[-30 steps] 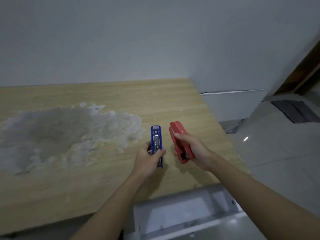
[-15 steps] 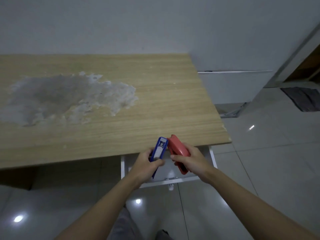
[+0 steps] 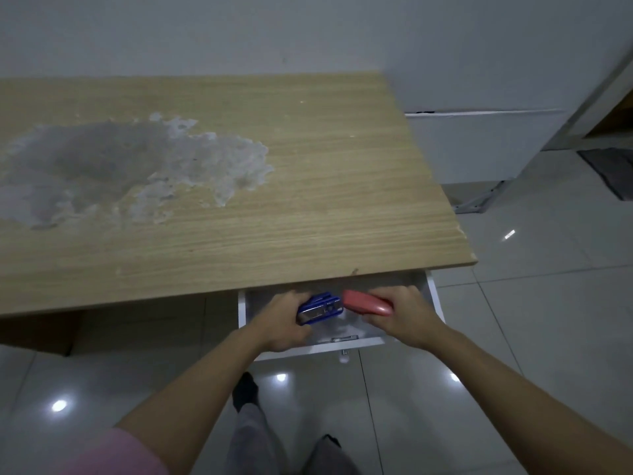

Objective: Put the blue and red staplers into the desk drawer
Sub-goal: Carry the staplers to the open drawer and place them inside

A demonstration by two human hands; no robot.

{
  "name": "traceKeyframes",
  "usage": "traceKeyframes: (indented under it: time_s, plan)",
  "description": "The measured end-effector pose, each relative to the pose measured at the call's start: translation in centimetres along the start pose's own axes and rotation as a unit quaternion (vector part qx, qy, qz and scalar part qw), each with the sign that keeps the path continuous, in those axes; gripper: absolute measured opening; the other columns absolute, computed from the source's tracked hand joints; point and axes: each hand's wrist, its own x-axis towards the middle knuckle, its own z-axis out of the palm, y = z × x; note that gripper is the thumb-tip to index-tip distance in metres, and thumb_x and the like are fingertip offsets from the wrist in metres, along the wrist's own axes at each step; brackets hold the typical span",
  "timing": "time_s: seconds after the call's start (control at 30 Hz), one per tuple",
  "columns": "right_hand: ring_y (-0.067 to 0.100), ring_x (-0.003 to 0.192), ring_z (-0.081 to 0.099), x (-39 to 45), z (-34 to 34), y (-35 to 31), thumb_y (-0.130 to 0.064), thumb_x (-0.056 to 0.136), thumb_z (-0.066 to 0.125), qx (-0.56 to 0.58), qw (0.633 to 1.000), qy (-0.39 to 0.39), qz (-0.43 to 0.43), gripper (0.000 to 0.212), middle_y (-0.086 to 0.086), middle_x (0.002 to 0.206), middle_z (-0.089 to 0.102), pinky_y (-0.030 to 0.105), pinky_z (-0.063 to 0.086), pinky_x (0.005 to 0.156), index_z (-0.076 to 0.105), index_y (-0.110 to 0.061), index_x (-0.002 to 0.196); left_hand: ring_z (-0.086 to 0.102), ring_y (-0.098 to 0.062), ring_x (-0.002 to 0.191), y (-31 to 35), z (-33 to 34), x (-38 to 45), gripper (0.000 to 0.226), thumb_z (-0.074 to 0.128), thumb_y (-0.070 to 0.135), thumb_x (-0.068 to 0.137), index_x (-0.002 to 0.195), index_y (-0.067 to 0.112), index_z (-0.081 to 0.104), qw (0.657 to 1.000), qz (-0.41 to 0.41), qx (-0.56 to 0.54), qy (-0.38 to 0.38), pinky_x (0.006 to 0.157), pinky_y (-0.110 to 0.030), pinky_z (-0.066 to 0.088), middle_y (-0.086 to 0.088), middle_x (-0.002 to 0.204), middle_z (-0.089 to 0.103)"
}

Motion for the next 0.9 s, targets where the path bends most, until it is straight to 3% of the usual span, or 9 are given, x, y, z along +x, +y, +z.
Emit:
traceKeyframes:
  time_s: [0.1,0.2,0.33,0.53,0.8,0.9]
  plan:
    - [0.02,0.068,0.06,0.8,0.7,0.5,-0.03,0.08,0.066,-0.036,0.999,0.006,0.021,0.02,0.003,0.076,0.068,0.029,0.045,0.061,0.068,-0.017,0.094,0.063,-0.021,0.081,-1.1,0.7,0.7,0.034,0.062,0.017,0.08,0.113,0.019,0.055,1.0,-0.016,-0.001,-0.02,0.073,-0.039,0.054,-0.007,0.097,0.066]
    - [0.019,0.07,0.062,1.5,1.5,0.9,-0.03,0.082,0.063,-0.062,0.997,-0.006,0.04,0.023,0.005,0.085,0.072,0.026,0.047,0.063,0.067,-0.018,0.102,0.059,-0.022,0.097,-1.9,1.5,1.3,0.04,0.058,0.023,0.086,0.124,0.018,0.049,0.999,-0.019,0.033,-0.032,0.087,-0.04,0.051,-0.007,0.113,0.063]
    - [0.027,0.087,0.066,2.2,2.6,1.2,-0.027,0.079,0.064,-0.093,0.994,-0.032,0.045,0.035,0.01,0.101,0.073,0.036,0.054,0.078,0.063,-0.022,0.114,0.056,-0.024,0.105,-2.7,2.7,1.7,0.048,0.057,0.016,0.087,0.132,0.018,0.042,0.999,-0.022,0.037,-0.022,0.094,-0.04,0.048,-0.009,0.122,0.059]
    - [0.03,0.093,0.065,3.0,3.7,2.0,-0.013,0.078,0.062,-0.134,0.989,-0.019,0.057,0.04,0.009,0.105,0.073,0.037,0.053,0.084,0.063,-0.028,0.114,0.049,-0.028,0.115,-3.1,3.8,2.2,0.058,0.057,-0.006,0.069,0.124,0.011,0.051,0.996,-0.012,0.059,0.06,0.096,-0.039,0.045,-0.011,0.123,0.057]
    - [0.028,0.102,0.063,3.2,4.0,2.5,-0.013,0.073,0.068,-0.122,0.991,-0.035,0.047,0.039,0.008,0.111,0.071,0.042,0.048,0.094,0.067,-0.025,0.11,0.046,-0.026,0.117,-3.6,3.7,2.5,0.062,0.06,-0.007,0.068,0.126,0.014,0.052,0.996,-0.023,0.062,0.059,0.097,-0.034,0.043,-0.011,0.128,0.053]
    - [0.026,0.107,0.06,3.1,3.8,2.5,-0.013,0.072,0.071,-0.112,0.992,-0.046,0.045,0.044,0.007,0.117,0.069,0.044,0.046,0.097,0.065,-0.023,0.114,0.047,-0.025,0.117,-3.3,3.6,2.1,0.06,0.066,0.002,0.071,0.128,0.012,0.049,0.997,-0.02,0.051,0.057,0.097,-0.032,0.042,-0.01,0.129,0.052]
